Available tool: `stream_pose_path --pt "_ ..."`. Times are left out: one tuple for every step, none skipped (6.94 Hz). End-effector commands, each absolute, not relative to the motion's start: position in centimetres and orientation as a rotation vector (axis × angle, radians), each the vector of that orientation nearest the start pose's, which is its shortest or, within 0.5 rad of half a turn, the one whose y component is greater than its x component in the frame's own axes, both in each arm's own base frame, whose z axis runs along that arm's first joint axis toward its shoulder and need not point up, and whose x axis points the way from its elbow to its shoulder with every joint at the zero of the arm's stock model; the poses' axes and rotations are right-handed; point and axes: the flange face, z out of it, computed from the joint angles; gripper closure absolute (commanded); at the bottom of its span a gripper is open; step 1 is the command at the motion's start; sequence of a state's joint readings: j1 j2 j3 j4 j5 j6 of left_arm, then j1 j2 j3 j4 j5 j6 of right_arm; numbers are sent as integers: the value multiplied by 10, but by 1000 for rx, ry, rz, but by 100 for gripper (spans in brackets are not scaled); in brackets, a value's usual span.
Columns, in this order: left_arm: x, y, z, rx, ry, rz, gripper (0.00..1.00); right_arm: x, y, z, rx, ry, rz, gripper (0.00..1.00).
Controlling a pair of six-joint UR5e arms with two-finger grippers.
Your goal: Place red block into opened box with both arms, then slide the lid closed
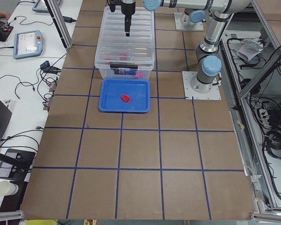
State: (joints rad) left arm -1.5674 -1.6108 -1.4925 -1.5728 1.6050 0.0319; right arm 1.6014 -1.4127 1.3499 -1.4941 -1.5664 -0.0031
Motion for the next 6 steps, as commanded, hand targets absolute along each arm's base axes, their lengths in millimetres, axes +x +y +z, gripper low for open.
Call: stream_pose_path --pt "-128 -516 504 40 3107 -49 0 150 -552 506 -51 3138 22 0" --pt "-128 -516 502 40 3107 -44 0 151 -553 505 -53 3138 24 0" --pt "-129 -514 503 42 3108 -47 0 147 -554 505 -50 3137 24 0" --pt "-128 -516 502 40 3107 -42 0 146 -554 505 -60 3138 24 0" --pt "-129 -515 502 42 3107 -44 0 142 -555 504 -55 3135 24 0" --pt "-129 -511 508 44 3108 -61 0 143 -559 496 -75 3142 46 0"
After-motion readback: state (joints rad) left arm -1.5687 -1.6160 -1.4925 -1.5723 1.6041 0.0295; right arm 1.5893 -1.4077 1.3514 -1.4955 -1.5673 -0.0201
